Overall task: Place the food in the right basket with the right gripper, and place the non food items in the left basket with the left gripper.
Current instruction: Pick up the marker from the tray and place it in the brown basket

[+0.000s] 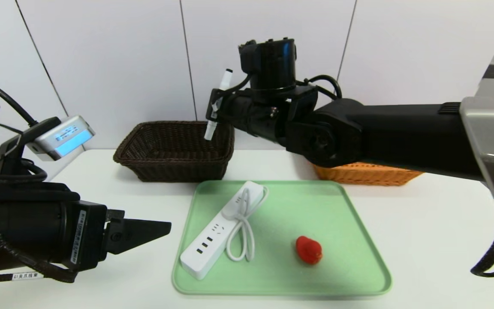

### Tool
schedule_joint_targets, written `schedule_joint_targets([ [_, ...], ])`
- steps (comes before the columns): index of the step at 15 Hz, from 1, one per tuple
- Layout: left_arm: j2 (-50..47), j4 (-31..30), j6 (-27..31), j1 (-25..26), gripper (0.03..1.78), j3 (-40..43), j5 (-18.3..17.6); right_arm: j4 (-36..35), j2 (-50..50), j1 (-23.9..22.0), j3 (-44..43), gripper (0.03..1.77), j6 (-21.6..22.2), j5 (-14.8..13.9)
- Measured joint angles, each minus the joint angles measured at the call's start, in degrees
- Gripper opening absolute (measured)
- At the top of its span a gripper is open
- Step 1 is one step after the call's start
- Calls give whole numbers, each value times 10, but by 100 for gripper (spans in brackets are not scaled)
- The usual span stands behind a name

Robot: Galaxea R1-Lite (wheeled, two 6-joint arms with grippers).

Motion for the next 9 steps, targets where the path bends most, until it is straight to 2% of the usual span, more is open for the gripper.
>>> schedule_joint_targets([
  [3,-4,0,2,0,169,6,0,-61,32,-7,-2,15,-21,-4],
  [6,-7,0,3,0,169,12,0,-147,65,-10,0,15,-78,-7],
  [9,-10,-1,3,0,169,16,0,-153,85,-15,-2,15,-77,-7],
])
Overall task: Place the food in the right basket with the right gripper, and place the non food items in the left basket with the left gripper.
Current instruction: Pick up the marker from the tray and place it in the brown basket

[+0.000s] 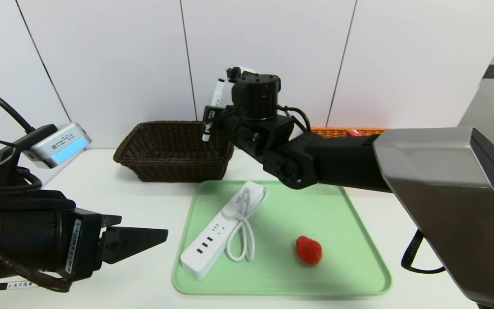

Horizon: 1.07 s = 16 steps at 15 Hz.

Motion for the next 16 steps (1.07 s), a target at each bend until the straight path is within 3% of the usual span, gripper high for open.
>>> schedule_joint_targets([
  [5,-4,-1,0,0,169,3,0,-73,38,-15,0,15,-17,-5],
  [13,-7,-1,1,0,169,6,-1,-74,50,-16,3,15,-56,0],
  [16,-10,0,1,0,169,6,-1,-79,49,-15,3,59,-56,1],
])
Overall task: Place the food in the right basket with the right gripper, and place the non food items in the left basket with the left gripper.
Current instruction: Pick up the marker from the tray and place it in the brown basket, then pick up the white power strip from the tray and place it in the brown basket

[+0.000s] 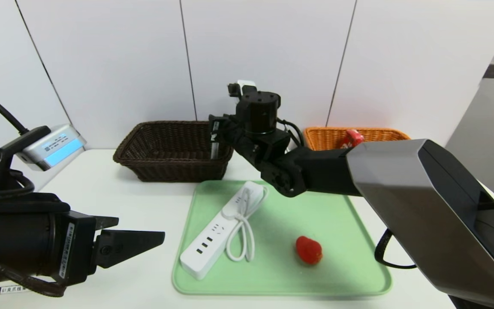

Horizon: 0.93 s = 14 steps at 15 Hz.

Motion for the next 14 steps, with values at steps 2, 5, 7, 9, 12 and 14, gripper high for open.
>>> schedule_joint_targets([
  [2,-2,1,0,0,169,1,0,0,-1,1,-3,85,2,-1],
  [5,-6,1,0,0,169,3,0,4,-8,0,-3,112,5,-5],
  [7,-8,1,0,-1,169,4,0,22,-25,0,-3,125,9,-4],
  [9,-9,1,-3,-1,169,3,-8,91,-60,1,0,136,18,-1],
  [12,-8,0,-27,-4,169,-6,-24,259,-137,5,-5,147,90,34],
  [14,0,-2,-56,-12,169,-22,-30,360,-187,11,-6,152,168,49],
])
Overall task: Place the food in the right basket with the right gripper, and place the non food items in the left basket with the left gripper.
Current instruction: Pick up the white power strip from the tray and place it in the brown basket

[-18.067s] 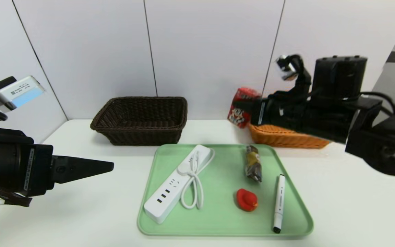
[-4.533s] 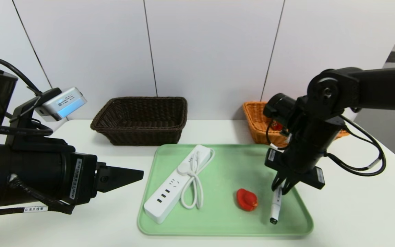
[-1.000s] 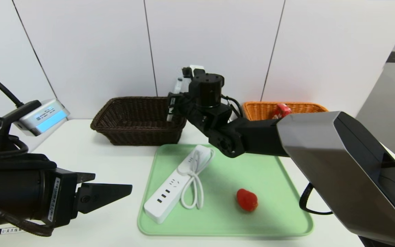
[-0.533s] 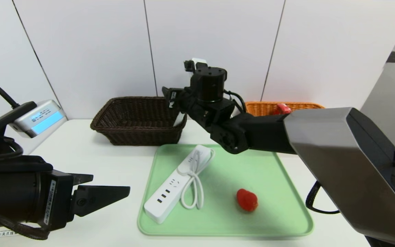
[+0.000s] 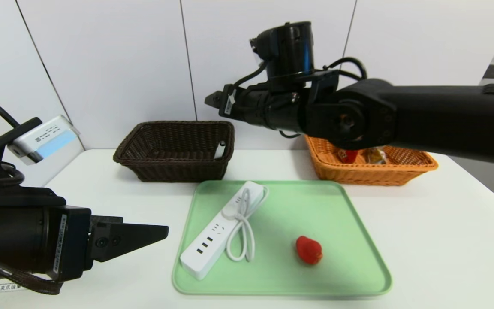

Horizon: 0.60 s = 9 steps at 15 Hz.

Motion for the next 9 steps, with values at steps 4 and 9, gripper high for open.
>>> schedule_joint_targets([
  [4,32,-3,-7,-22,169,-28,-7,224,-91,8,1,160,122,-4],
  [9,86,52,-69,-64,169,-97,-22,438,-189,-43,43,165,138,49],
])
